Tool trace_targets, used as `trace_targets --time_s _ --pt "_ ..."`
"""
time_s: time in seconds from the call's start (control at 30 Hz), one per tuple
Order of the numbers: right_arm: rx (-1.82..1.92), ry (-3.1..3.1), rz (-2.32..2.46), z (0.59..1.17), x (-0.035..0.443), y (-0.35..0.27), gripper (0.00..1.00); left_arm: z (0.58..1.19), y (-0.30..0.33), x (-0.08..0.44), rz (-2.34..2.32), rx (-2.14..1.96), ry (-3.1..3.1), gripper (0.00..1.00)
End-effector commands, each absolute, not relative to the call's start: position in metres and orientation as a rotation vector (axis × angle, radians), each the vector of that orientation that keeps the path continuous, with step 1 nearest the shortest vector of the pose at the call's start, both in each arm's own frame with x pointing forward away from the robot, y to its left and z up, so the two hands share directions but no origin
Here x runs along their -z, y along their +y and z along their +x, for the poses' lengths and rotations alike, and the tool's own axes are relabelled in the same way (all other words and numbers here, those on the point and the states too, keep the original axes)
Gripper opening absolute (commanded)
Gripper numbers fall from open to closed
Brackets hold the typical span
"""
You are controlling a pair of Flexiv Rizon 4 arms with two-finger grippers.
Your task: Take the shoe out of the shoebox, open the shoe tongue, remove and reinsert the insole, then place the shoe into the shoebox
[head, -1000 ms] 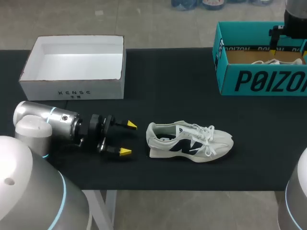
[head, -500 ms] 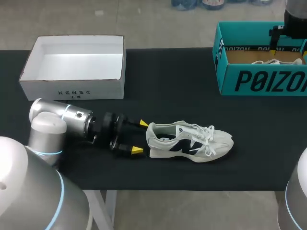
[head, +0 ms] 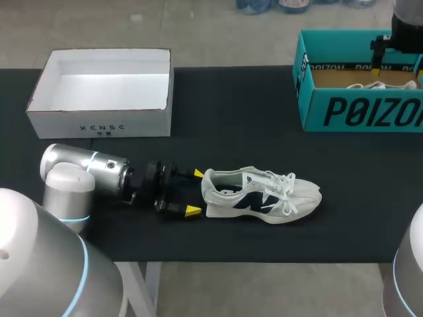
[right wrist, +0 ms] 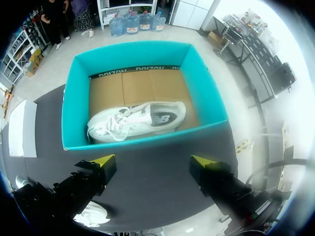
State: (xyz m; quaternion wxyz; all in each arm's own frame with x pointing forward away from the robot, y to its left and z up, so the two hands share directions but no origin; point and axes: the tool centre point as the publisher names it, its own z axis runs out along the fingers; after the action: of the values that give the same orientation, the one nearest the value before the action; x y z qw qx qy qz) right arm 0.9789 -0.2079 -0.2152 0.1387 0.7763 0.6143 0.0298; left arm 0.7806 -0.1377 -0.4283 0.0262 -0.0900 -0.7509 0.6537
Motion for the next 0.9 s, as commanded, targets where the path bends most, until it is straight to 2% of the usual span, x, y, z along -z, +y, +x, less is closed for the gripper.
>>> trace_targets --time_s 0.03,0.77,0.8,0.83,0.87,0.9 --pt "-0.088 1.776 2.243 0.978 0.216 -0.208 1.00 0.774 -0.142 0.424 -0.264 -2.025 -2.346 1.00" --pt "-0.088 1.776 2.243 0.978 0.216 -0.208 1.00 0.777 -0.161 0.435 -0.236 -2.000 -2.408 1.00" --pt "-0.088 1.776 2.243 0.978 0.216 -0.208 1.00 0.776 -0.162 0.436 -0.239 -1.998 -2.406 0.97" --pt "-0.088 1.776 2.243 0.978 0.216 -0.208 1.00 0.776 -0.162 0.436 -0.237 -2.007 -2.408 0.05" --pt "-0.088 1.776 2.243 0.978 0.216 -0.208 1.00 0.776 -0.162 0.436 -0.243 -2.003 -2.415 0.00" --pt "-0.088 1.776 2.243 0.978 0.216 -0.208 1.00 0.776 -0.163 0.436 -0.244 -2.003 -2.415 0.00"
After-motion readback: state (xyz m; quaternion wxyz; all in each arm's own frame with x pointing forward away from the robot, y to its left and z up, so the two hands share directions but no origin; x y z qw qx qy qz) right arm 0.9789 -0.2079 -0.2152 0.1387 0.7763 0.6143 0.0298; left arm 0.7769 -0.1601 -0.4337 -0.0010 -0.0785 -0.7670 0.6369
